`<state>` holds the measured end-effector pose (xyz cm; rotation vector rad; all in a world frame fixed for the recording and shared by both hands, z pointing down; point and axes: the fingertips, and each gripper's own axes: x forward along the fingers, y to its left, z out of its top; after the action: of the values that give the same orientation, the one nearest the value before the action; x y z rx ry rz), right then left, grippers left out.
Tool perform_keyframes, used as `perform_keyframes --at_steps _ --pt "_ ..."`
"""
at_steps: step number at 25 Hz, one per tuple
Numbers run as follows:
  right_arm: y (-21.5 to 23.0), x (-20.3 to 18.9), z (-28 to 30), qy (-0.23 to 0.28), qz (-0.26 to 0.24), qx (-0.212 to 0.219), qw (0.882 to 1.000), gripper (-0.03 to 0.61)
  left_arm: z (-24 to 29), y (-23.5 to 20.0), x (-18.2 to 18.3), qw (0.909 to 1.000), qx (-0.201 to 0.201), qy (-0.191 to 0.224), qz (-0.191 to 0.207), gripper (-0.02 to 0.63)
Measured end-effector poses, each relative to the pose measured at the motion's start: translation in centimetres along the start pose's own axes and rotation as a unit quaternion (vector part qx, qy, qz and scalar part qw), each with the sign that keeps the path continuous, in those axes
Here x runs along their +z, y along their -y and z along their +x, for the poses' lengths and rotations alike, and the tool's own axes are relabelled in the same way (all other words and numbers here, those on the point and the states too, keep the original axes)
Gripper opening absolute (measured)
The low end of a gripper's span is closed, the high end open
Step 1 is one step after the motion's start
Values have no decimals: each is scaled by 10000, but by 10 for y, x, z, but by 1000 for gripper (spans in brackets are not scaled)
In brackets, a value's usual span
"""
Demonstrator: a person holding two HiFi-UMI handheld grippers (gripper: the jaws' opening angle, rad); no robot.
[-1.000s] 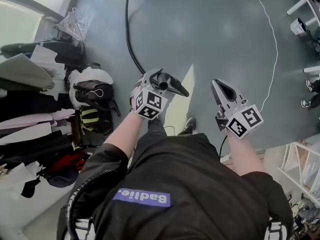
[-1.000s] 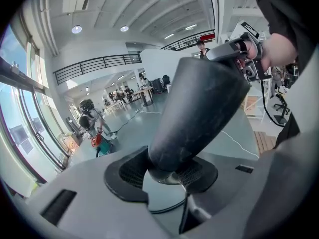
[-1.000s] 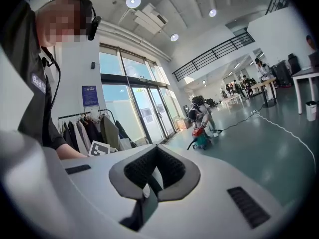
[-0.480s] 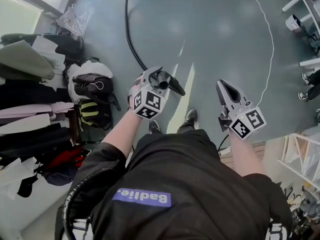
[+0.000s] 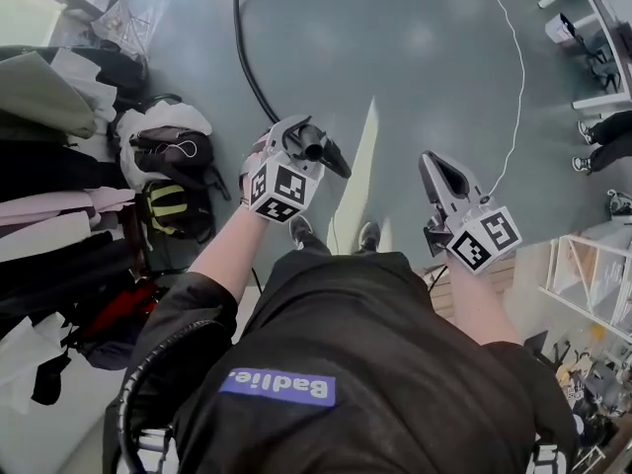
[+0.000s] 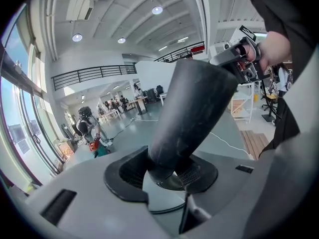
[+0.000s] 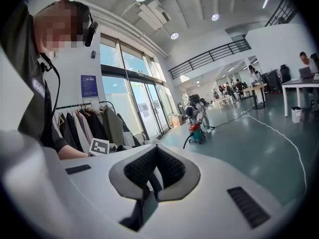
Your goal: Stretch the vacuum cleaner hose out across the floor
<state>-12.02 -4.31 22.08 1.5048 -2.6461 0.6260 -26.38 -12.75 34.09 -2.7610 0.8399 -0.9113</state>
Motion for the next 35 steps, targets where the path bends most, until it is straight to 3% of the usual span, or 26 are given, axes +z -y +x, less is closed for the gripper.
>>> perform_keyframes --at_steps 10,16,21,29,35 --pt "37 -28 -59 6 206 487 9986 3 -10 66 2 9982 418 -422 43 164" --pt "87 -62 -119 -273 394 544 9974 3 -5 103 11 9944 756 -736 -93 164" --pt "104 -78 -130 -257 509 599 9966 3 -3 113 21 9922 917 -843 -50 164" --pt "56 -106 -136 -174 531 619 9965 3 -20 150 14 9943 570 -718 539 164" --pt "23 -173 -166 -160 237 -98 9995 3 -35 213 -41 9923 32 -187 1223 164"
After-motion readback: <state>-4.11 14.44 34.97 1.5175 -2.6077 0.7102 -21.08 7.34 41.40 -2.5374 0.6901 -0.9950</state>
